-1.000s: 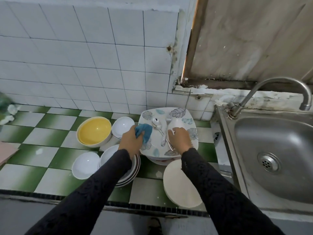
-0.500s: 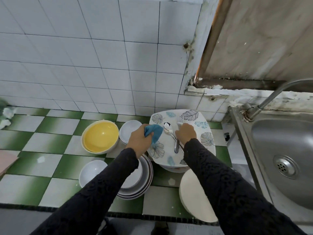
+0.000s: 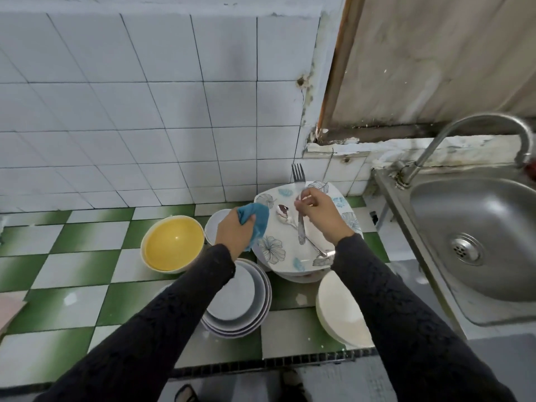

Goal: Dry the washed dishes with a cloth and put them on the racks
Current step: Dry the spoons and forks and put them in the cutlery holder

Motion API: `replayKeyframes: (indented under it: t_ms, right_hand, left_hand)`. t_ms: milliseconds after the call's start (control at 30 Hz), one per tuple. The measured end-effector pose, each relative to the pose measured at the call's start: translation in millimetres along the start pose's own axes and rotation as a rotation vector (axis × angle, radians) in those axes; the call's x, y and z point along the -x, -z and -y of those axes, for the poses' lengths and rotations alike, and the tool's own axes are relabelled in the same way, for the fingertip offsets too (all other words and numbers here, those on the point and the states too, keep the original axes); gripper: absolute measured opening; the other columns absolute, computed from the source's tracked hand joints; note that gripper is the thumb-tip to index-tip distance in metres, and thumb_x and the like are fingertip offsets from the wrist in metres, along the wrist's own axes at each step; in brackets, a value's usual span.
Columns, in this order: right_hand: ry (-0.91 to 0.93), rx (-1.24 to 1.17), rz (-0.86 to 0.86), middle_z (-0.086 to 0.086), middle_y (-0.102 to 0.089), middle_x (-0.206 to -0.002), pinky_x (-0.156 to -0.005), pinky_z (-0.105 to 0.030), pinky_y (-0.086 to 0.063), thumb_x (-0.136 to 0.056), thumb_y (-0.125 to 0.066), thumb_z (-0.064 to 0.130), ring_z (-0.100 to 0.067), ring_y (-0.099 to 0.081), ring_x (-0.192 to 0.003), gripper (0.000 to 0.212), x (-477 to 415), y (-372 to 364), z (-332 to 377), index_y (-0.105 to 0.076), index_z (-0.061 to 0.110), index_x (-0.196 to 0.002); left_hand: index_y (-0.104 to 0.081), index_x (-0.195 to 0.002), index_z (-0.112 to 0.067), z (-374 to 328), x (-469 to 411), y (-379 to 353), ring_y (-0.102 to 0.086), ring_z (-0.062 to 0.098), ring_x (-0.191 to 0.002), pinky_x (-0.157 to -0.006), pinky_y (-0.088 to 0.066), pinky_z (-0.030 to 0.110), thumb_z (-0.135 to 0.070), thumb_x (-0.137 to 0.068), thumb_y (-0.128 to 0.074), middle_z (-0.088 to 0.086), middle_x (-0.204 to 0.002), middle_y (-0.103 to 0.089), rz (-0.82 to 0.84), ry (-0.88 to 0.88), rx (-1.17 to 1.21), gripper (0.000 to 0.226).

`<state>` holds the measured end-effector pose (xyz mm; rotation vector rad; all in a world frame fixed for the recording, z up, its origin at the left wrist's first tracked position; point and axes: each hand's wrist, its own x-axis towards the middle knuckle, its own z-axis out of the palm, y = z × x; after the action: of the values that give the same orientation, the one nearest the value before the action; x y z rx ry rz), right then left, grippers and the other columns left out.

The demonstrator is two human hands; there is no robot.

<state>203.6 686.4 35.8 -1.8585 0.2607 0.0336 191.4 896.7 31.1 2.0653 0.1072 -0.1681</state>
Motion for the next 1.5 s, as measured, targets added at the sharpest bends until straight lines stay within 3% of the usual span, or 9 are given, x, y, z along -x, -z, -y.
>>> replayKeyframes:
  t_ms: [67, 133, 433, 567, 733, 833, 1067, 1200, 1500]
  right_hand:
    - [0.042, -0.03, -0.009, -0.012, -0.066, -0.09, -0.063, -0.02, -0.045, -0.095, -0.067, 0.01, -0.016, -0.059, -0.078, 0.016, 6.4, 5.8, 6.1, -0.058, 0.02, -0.087]
    - [0.068, -0.055, -0.021, -0.014, -0.068, -0.092, -0.058, -0.013, -0.045, -0.095, -0.067, 0.012, -0.014, -0.062, -0.075, 0.016, 10.8, 11.8, 9.9, -0.058, 0.019, -0.085]
    - [0.097, -0.052, -0.123, -0.014, -0.075, -0.087, -0.069, -0.033, -0.057, -0.096, -0.068, 0.018, -0.018, -0.072, -0.076, 0.015, 19.2, 17.6, 9.1, -0.07, 0.005, -0.091]
    - [-0.026, -0.286, -0.09, -0.016, -0.075, -0.093, -0.073, -0.031, -0.061, -0.098, -0.064, 0.014, -0.027, -0.075, -0.087, 0.011, 15.6, 7.8, 3.6, -0.069, 0.006, -0.095]
    - [-0.173, -0.424, -0.067, -0.017, -0.073, -0.093, -0.062, -0.026, -0.059, -0.105, -0.05, 0.016, -0.023, -0.072, -0.078, 0.021, 10.6, 11.6, 12.8, -0.066, 0.005, -0.097]
    - [-0.194, -0.412, -0.086, -0.011, -0.072, -0.08, -0.061, -0.026, -0.058, -0.105, -0.047, 0.015, -0.02, -0.071, -0.071, 0.023, 8.6, 19.1, 16.5, -0.064, 0.003, -0.094]
    - [-0.163, -0.304, -0.019, -0.003, -0.073, -0.085, -0.068, -0.027, -0.047, -0.105, -0.047, 0.019, -0.011, -0.069, -0.078, 0.021, 17.0, 17.0, 22.5, -0.063, 0.013, -0.093]
    - [-0.115, -0.264, -0.037, 0.001, -0.071, -0.072, -0.066, -0.026, -0.045, -0.105, -0.048, 0.02, -0.009, -0.069, -0.07, 0.023, 15.5, 29.8, 27.7, -0.066, 0.011, -0.093]
    - [-0.117, -0.318, 0.039, 0.002, -0.071, -0.07, -0.067, -0.024, -0.046, -0.106, -0.049, 0.021, -0.013, -0.068, -0.077, 0.027, 29.2, 24.1, 18.9, -0.069, 0.018, -0.087]
  left_hand:
    - [-0.056, -0.111, 0.003, -2.3, 1.6, -5.5, -0.06, 0.031, -0.09, -0.092, -0.052, 0.045, -0.026, -0.1, -0.054, 0.018, -0.097, -0.06, -0.012, 0.0, 0.001, 0.031]
    - [-0.058, -0.112, 0.0, -5.6, 4.2, -11.9, -0.062, 0.034, -0.095, -0.092, -0.052, 0.05, -0.028, -0.1, -0.054, 0.019, -0.1, -0.062, -0.035, 0.011, 0.048, 0.03]
    - [-0.055, -0.111, -0.011, -26.2, 2.6, -53.7, -0.061, 0.024, -0.096, -0.08, -0.054, 0.034, -0.033, -0.1, -0.053, 0.009, -0.102, -0.062, -0.207, -0.036, 0.259, 0.025]
    - [-0.052, -0.131, -0.015, -43.4, 7.7, -74.9, -0.058, 0.004, -0.099, -0.079, -0.048, 0.013, -0.028, -0.102, -0.051, 0.0, -0.116, -0.061, -0.037, -0.174, 0.229, 0.032]
    - [-0.019, -0.156, -0.027, -22.7, 9.7, -87.0, -0.032, 0.013, -0.142, -0.118, -0.03, 0.037, -0.021, -0.101, -0.051, -0.002, -0.158, -0.028, 0.183, -0.372, -0.042, 0.064]
    - [-0.006, -0.157, -0.027, -10.0, 8.9, -85.1, -0.016, 0.017, -0.15, -0.122, -0.02, 0.041, -0.022, -0.103, -0.047, -0.002, -0.164, -0.01, 0.192, -0.334, -0.167, 0.068]
    - [-0.01, -0.157, -0.022, -22.7, 9.6, -83.7, -0.015, 0.017, -0.149, -0.123, -0.017, 0.041, -0.029, -0.103, -0.047, 0.0, -0.163, -0.013, 0.137, -0.384, -0.166, 0.067]
    - [0.001, -0.157, -0.024, -6.6, 10.4, -74.2, -0.009, 0.015, -0.15, -0.123, -0.006, 0.038, -0.04, -0.106, -0.028, -0.003, -0.165, -0.006, 0.214, -0.342, -0.283, 0.061]
    - [-0.043, -0.142, -0.017, -12.7, -3.2, -66.8, -0.049, 0.017, -0.119, -0.105, -0.044, 0.038, -0.025, -0.1, -0.053, 0.005, -0.137, -0.052, 0.131, -0.417, -0.226, 0.043]
